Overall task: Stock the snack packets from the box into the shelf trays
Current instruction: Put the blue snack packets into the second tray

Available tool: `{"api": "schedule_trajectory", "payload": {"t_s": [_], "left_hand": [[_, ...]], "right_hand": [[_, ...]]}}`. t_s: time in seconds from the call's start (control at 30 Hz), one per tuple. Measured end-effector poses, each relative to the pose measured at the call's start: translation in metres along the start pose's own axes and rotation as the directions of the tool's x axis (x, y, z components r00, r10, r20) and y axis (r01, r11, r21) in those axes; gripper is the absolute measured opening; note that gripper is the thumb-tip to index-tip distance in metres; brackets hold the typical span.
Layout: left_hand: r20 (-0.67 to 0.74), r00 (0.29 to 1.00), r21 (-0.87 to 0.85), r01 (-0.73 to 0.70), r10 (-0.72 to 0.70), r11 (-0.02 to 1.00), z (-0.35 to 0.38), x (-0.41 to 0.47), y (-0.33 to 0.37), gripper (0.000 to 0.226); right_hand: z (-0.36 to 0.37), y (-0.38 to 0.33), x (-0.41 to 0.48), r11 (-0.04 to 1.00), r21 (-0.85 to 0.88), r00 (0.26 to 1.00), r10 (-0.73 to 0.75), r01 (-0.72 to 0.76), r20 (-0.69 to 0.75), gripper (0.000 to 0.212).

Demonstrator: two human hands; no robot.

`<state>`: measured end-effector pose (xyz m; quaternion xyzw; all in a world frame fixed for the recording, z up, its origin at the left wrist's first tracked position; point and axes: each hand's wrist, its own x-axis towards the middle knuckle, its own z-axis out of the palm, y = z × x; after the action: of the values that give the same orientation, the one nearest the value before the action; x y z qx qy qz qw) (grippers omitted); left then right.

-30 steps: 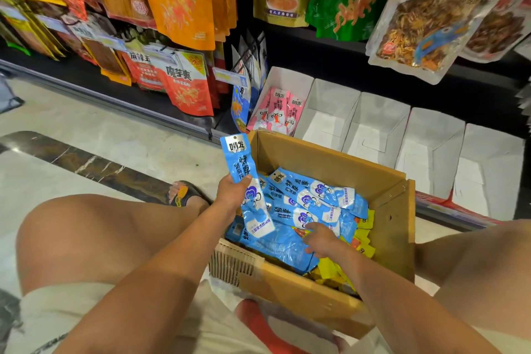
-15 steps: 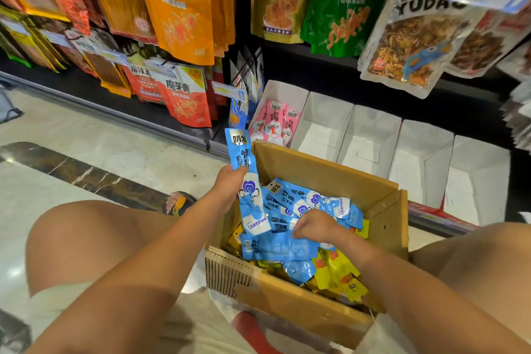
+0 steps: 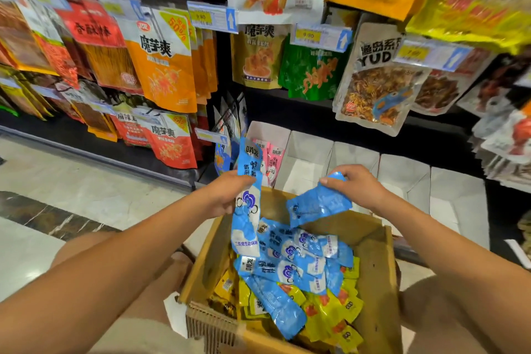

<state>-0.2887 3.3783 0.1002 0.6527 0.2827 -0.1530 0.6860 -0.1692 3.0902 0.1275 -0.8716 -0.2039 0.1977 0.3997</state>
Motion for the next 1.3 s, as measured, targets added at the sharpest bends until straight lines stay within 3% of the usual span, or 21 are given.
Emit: {"api": "schedule_trajectory", "payload": {"t_s": [0.2, 0.37, 0.53, 0.6, 0.7, 0.8, 0.9, 0.97, 1.03, 1.1, 1.17, 1.3], "left_hand": [[0.037, 0.996, -0.128, 0.087, -0.083, 0.988, 0.037, 0.029, 0.000, 0.030], [0.184, 0.967, -0.268, 0.223, -0.177, 0.937, 0.062, 0.048, 0.012, 0.049], [0.255, 0.956, -0.375, 0.238, -0.147, 0.896, 0.063, 0.062, 0.018, 0.051], [0.265, 0.952, -0.374, 0.249, -0.155, 0.893, 0.063, 0.068, 0.018, 0.048], [0.159, 0.974, -0.319, 0.206, -0.162, 0.925, 0.064, 0.081, 0.010, 0.039], [0.049, 0.990, -0.306, 0.138, -0.129, 0.942, 0.067, 0.089, 0.006, 0.030], [0.021, 0.997, -0.303, 0.080, -0.077, 0.950, 0.070, 0.090, 0.007, 0.028], [0.009, 0.999, -0.294, 0.053, -0.052, 0.954, 0.072, 0.091, 0.007, 0.031], [0.014, 0.999, -0.286, 0.040, -0.037, 0.957, 0.075, 0.089, 0.011, 0.035], [0.047, 0.999, -0.261, 0.037, -0.026, 0.965, 0.077, 0.086, 0.015, 0.037], [0.075, 0.997, -0.248, 0.040, -0.022, 0.968, 0.077, 0.084, 0.019, 0.037], [0.070, 0.998, -0.230, 0.024, -0.008, 0.973, 0.075, 0.079, 0.028, 0.038]], "right_hand": [[-0.025, 0.009, 0.020, 0.997, 0.081, 0.974, -0.002, 0.021, -0.227, 0.027], [-0.007, -0.004, 0.022, 0.983, 0.103, 0.945, -0.115, 0.153, -0.307, 0.026], [0.036, -0.016, 0.006, 0.970, 0.093, 0.968, -0.209, 0.222, -0.138, 0.008], [0.047, -0.014, 0.005, 0.953, -0.027, 0.953, -0.302, 0.301, -0.023, 0.013], [0.058, -0.011, 0.003, 0.864, -0.207, 0.888, -0.445, 0.459, 0.113, 0.024], [0.061, -0.010, 0.003, 0.853, -0.238, 0.883, -0.422, 0.464, 0.207, 0.039], [0.059, -0.007, 0.007, 0.941, -0.055, 0.936, -0.324, 0.334, 0.137, 0.027], [0.056, -0.001, 0.015, 0.982, 0.102, 0.987, -0.161, 0.161, -0.015, 0.015], [0.054, 0.004, 0.024, 0.983, 0.183, 0.993, 0.031, -0.009, -0.118, 0.019], [0.052, 0.007, 0.031, 0.943, 0.280, 0.974, 0.209, -0.179, -0.083, 0.027], [0.050, 0.007, 0.034, 0.872, 0.388, 0.948, 0.318, -0.300, 0.018, 0.022], [0.049, 0.010, 0.037, 0.807, 0.467, 0.925, 0.374, -0.363, 0.071, 0.017]]}}
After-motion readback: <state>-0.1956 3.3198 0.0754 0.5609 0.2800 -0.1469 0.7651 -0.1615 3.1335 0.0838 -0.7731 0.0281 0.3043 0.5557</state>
